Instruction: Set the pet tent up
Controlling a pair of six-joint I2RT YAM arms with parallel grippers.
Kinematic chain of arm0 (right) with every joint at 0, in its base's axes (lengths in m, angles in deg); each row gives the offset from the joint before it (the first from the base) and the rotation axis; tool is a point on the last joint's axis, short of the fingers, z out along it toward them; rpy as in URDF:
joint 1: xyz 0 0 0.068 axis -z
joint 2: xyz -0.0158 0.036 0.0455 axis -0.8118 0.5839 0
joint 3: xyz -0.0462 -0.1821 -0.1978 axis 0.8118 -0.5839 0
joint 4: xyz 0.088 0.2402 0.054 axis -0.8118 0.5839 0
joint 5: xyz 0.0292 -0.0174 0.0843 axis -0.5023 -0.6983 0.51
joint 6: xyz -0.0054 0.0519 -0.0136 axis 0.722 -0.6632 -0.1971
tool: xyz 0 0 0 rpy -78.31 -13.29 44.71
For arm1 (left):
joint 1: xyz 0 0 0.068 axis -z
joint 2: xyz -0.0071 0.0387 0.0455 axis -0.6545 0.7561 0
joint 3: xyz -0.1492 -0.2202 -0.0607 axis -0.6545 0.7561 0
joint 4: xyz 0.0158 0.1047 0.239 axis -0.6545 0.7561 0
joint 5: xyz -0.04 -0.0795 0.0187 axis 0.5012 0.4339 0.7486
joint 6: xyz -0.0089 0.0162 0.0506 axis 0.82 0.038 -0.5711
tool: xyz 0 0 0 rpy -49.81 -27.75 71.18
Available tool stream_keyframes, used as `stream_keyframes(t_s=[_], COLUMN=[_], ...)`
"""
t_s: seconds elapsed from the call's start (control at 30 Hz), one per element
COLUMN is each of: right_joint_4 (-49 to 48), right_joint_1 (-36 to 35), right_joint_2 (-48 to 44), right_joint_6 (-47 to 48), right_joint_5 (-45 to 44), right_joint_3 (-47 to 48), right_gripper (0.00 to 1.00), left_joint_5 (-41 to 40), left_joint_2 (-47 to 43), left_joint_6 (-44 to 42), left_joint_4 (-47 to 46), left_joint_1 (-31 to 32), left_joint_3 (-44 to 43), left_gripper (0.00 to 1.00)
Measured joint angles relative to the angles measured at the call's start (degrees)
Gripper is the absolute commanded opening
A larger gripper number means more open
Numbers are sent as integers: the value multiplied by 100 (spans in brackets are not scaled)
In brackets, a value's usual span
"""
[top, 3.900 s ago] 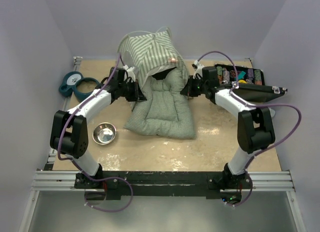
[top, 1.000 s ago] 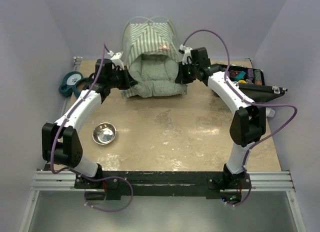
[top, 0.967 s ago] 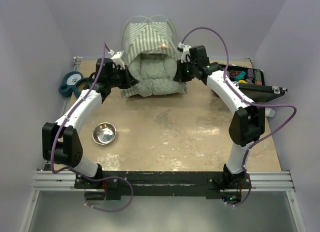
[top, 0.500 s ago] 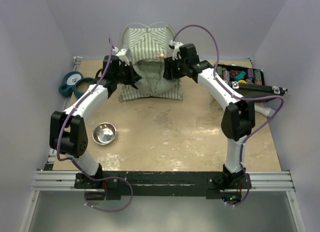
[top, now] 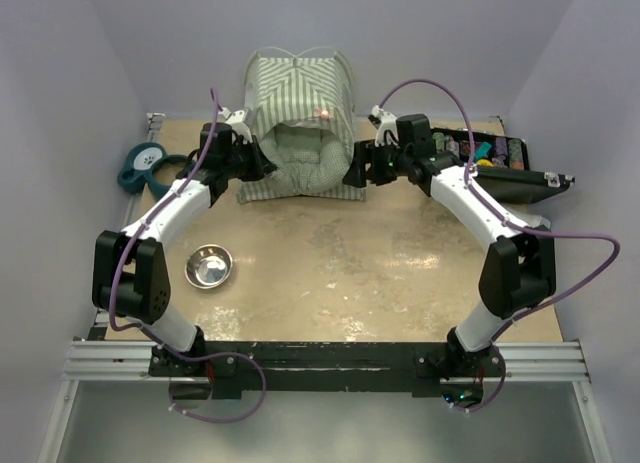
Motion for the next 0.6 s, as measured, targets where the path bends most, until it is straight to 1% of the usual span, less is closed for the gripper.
stream_keyframes(t_s=[0.13,0.17,0.23,0.27,0.3,0.33,0.37,0.4,0.43,0.47,0.6], right_joint_4=[-468,-546,-719,-811,-872,-905,-909,-909,-905,-894,-664], right_joint_1=[-140,-177,-249,-286,-319,-343,-369,-385,-398,-402,-402], right_joint_2=[22,68,251,380,507,619,761,872,953,1043,1231], right_joint_6=[-140,-164,-190,-205,-216,-203,-208,-186,-170,-184,-149], right_joint_5=[48,48,37,13,-39,-74,-116,-177,-238,-284,-588], right_joint_3=[11,42,138,190,227,251,297,337,376,433,828], right_gripper=[63,60,58,53,46,31,20,15,15,17,47], left_joint_5=[13,22,42,50,57,66,76,81,92,98,105], left_joint_2=[0,0,0,0,0,0,0,0,0,2,44], left_joint_6=[-2,-2,-2,-2,-2,-4,-7,-7,-11,-13,-33], left_joint_4=[-11,-20,-42,-48,-52,-63,-74,-81,-85,-85,-85], left_joint_1=[0,0,0,0,0,-2,0,0,0,0,0], left_joint_3=[26,26,26,26,26,26,26,26,26,26,15], left_gripper=[0,0,0,0,0,0,0,0,0,0,0])
